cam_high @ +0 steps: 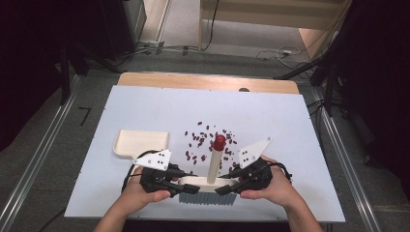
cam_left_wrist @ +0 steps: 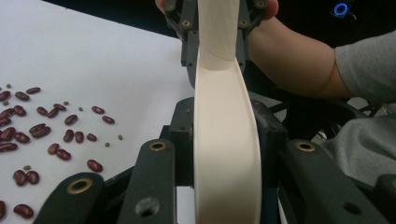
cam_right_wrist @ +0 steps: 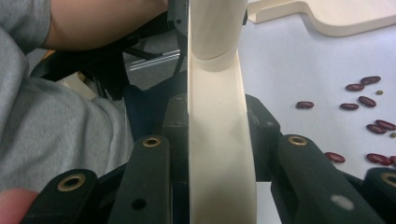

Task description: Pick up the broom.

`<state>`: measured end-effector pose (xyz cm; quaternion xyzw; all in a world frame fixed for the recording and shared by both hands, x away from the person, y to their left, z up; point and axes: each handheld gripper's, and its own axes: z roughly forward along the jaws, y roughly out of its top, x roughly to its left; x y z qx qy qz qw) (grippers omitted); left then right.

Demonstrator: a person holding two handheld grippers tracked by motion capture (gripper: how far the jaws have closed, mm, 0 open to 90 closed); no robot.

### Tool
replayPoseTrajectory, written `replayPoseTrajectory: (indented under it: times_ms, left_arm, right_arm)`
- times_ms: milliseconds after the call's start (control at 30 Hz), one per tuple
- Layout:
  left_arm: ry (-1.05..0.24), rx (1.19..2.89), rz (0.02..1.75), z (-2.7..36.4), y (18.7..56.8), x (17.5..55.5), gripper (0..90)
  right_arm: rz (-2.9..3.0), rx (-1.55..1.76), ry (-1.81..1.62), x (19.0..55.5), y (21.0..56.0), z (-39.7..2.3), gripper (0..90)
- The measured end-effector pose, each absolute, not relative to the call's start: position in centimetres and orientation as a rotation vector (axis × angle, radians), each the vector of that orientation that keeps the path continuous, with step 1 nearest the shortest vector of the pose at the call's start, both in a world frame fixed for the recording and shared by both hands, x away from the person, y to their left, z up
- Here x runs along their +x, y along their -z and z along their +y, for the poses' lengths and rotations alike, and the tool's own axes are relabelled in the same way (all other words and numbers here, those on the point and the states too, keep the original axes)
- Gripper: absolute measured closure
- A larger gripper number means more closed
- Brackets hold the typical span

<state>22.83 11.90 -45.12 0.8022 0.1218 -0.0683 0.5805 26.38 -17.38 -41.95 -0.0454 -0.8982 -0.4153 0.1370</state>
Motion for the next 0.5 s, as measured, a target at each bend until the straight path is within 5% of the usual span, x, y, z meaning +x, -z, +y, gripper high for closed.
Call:
replayPoseTrajectory:
  times_ms: [200,267,300,500]
  left_arm:
    - [0.035,1.865,0.416,13.0,44.8,22.9,23.1]
    - [-0.013,1.847,0.485,13.5,44.7,23.0,17.9]
    - [-0.035,1.847,0.507,13.8,44.8,23.0,5.6]
    - [-0.148,1.8,0.639,15.9,45.0,22.9,0.0]
  right_arm:
    - [-2.601,-0.167,1.223,26.7,42.1,-17.3,65.1]
    - [-2.612,-0.18,1.222,26.7,42.1,-17.3,65.1]
    - [-2.63,-0.2,1.218,26.9,42.2,-17.3,65.1]
    - [-2.631,-0.274,1.194,27.6,43.2,-16.9,65.1]
